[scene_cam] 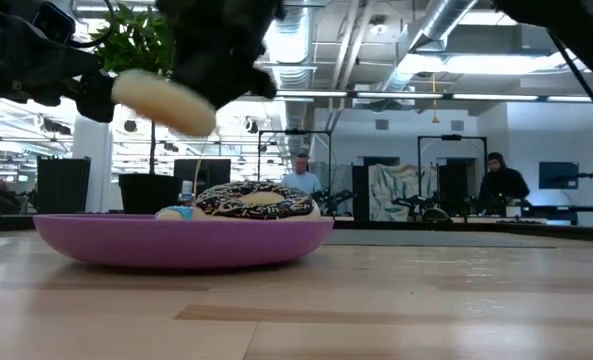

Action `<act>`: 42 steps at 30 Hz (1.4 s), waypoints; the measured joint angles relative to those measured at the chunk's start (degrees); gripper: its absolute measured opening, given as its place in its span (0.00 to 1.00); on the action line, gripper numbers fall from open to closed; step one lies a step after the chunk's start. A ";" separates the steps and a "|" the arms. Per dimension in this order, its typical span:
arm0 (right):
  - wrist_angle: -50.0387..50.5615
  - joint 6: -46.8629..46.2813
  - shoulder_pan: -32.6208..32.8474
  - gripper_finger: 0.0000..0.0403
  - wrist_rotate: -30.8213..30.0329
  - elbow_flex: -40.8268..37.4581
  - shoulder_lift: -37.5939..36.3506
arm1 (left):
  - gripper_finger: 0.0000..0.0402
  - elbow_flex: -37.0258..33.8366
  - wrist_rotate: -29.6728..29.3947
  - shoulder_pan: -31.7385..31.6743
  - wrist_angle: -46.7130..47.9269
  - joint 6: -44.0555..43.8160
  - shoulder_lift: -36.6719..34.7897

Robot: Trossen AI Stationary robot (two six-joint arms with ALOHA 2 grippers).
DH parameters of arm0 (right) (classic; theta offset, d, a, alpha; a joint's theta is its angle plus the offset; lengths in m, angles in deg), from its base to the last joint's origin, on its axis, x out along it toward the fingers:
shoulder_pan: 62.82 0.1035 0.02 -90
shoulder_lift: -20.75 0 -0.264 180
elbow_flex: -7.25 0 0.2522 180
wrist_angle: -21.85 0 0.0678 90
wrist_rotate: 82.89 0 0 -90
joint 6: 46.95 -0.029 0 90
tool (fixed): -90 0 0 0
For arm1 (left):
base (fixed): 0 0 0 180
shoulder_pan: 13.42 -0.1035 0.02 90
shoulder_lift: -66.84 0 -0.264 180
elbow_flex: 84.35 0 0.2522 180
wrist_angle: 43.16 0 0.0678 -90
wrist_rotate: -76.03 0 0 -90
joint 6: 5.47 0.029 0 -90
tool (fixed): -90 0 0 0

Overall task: Pick & Place donuts
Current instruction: Put the large light green donut on the purple plate

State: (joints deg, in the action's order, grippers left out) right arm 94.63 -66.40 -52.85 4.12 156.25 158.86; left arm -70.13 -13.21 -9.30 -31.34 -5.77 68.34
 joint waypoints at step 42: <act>-5.21 1.52 2.84 0.28 2.88 -1.49 5.70 | 0.75 0.00 0.07 0.02 -0.02 0.06 0.00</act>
State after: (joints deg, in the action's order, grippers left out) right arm 89.42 -64.88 -50.01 7.00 154.76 164.56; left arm -70.14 -13.15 -9.28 -31.36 -5.72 68.34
